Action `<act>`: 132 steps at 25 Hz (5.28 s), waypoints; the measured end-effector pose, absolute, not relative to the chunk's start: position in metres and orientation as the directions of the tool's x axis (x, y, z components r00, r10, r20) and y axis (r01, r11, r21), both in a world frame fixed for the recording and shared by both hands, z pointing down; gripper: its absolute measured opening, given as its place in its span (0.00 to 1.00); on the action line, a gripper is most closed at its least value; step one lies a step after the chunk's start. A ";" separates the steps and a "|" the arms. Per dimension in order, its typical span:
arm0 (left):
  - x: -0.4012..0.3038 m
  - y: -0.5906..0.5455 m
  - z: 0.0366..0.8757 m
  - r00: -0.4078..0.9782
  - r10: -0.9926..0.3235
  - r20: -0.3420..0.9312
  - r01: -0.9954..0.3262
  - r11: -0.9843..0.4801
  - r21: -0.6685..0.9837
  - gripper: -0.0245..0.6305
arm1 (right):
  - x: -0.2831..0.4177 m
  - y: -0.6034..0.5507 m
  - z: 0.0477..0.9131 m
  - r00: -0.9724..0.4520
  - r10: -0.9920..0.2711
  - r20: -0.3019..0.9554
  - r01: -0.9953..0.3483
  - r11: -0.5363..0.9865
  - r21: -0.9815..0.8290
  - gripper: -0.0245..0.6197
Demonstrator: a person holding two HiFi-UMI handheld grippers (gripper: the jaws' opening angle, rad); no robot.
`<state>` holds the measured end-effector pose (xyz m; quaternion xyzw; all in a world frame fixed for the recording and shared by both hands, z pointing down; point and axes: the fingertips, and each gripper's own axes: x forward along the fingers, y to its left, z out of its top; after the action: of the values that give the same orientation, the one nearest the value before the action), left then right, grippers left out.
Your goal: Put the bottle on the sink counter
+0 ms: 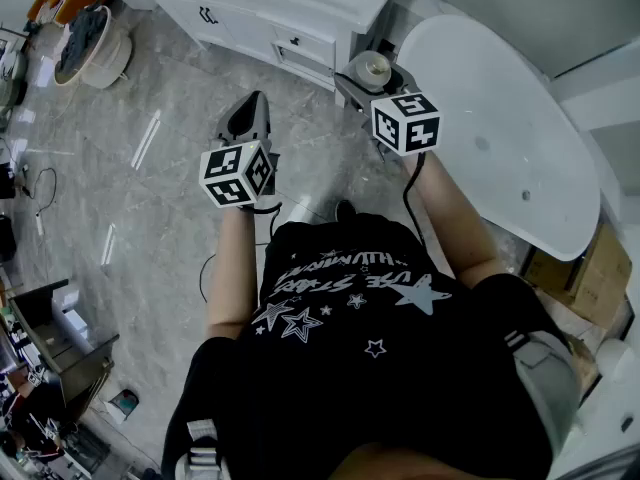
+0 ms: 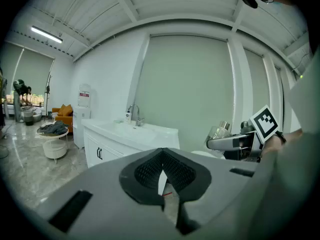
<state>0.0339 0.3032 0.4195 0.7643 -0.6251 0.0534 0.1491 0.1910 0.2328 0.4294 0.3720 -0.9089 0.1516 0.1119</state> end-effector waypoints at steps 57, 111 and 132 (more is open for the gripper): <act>-0.178 -0.021 0.436 0.428 -0.860 0.278 -0.896 -0.364 0.253 0.05 | 0.001 -0.078 0.442 -0.514 -0.763 0.392 -0.855 0.495 -0.158 0.54; -0.121 -0.422 0.468 0.452 -0.828 0.331 -0.889 -0.390 0.240 0.05 | 0.034 -0.491 0.520 -0.480 -0.726 0.493 -0.855 0.513 -0.078 0.54; -0.121 -0.457 0.497 0.426 -0.819 0.384 -0.904 -0.365 0.223 0.05 | 0.026 -0.542 0.557 -0.462 -0.700 0.545 -0.834 0.551 0.001 0.54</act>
<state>-0.1209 -0.4570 0.4970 0.8195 -0.5258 0.1040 0.2030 0.0261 -0.5416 0.5574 0.4543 -0.8443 0.1344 0.2506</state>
